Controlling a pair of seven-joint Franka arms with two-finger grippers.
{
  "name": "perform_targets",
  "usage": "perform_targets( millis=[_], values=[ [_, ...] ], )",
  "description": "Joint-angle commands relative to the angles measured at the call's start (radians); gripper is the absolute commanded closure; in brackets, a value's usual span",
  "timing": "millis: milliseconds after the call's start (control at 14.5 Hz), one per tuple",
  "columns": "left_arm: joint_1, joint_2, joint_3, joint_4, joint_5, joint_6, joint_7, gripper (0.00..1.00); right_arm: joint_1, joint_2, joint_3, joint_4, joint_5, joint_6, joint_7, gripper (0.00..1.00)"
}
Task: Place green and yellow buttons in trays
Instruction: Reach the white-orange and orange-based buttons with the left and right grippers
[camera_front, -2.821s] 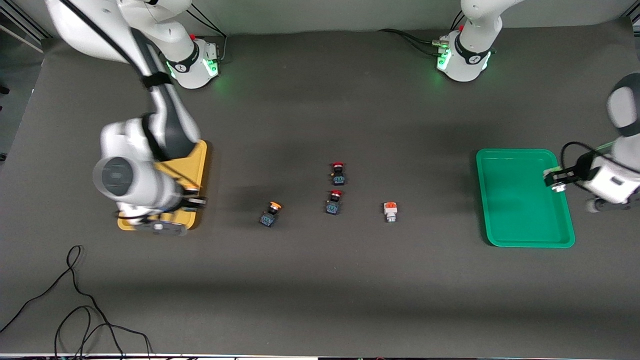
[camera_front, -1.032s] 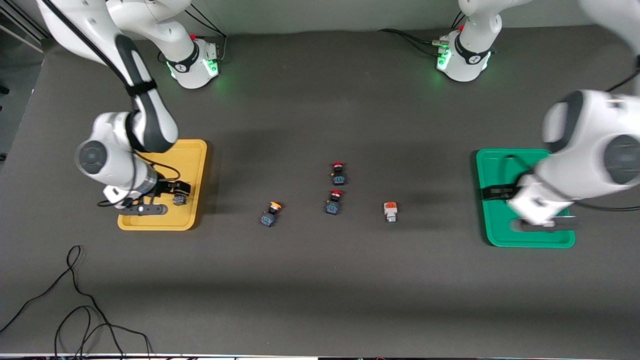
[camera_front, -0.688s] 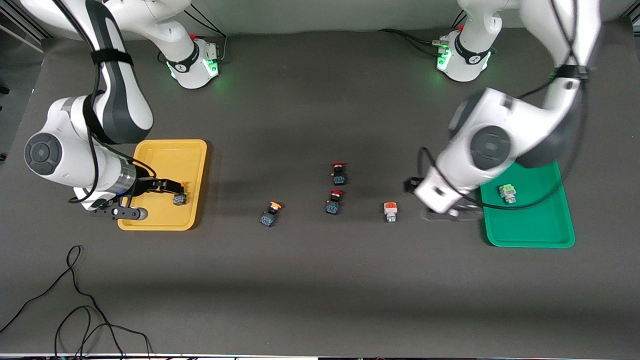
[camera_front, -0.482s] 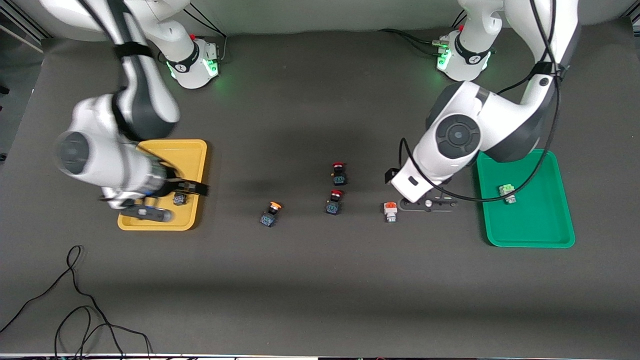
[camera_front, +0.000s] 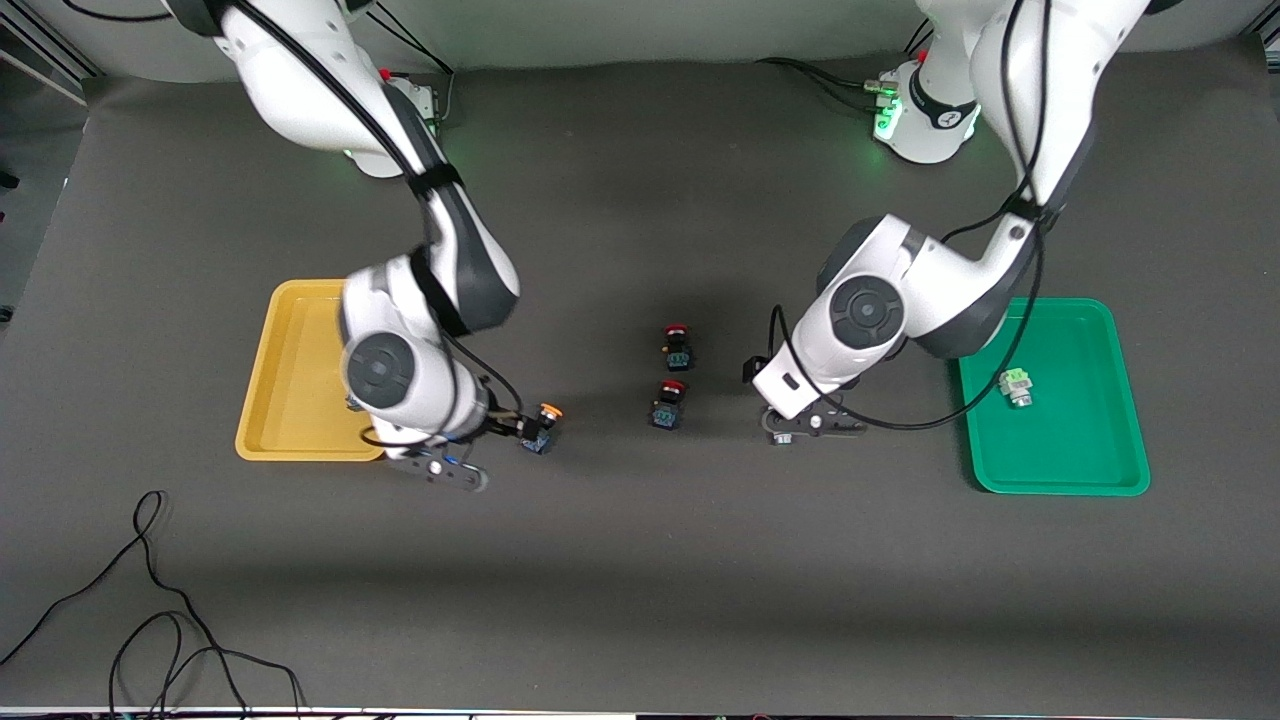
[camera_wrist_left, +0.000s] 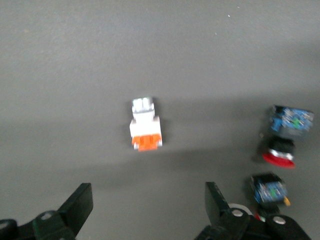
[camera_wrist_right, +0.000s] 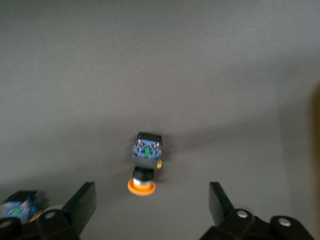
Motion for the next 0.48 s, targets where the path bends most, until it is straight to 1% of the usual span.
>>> perform_targets(
  millis=[0,138,206,344,413],
  values=[
    [-0.015,0.071,0.030,0.004,0.117,0.087,-0.091,0.00,0.028,0.095,-0.010,0.031,0.026,0.064,0.023,0.00],
    [-0.016,0.129,0.036,0.006,0.184,0.159,-0.146,0.00,0.037,0.117,-0.008,-0.002,0.027,0.150,0.055,0.00],
    [-0.016,0.143,0.042,0.007,0.214,0.170,-0.167,0.00,0.045,0.132,-0.008,-0.019,0.027,0.195,0.056,0.00],
    [-0.020,0.154,0.042,0.010,0.230,0.170,-0.187,0.00,0.065,0.166,-0.008,-0.041,0.030,0.244,0.056,0.00],
    [-0.021,0.154,0.042,0.010,0.230,0.170,-0.192,0.01,0.072,0.168,-0.008,-0.059,0.030,0.265,0.056,0.00]
  ],
)
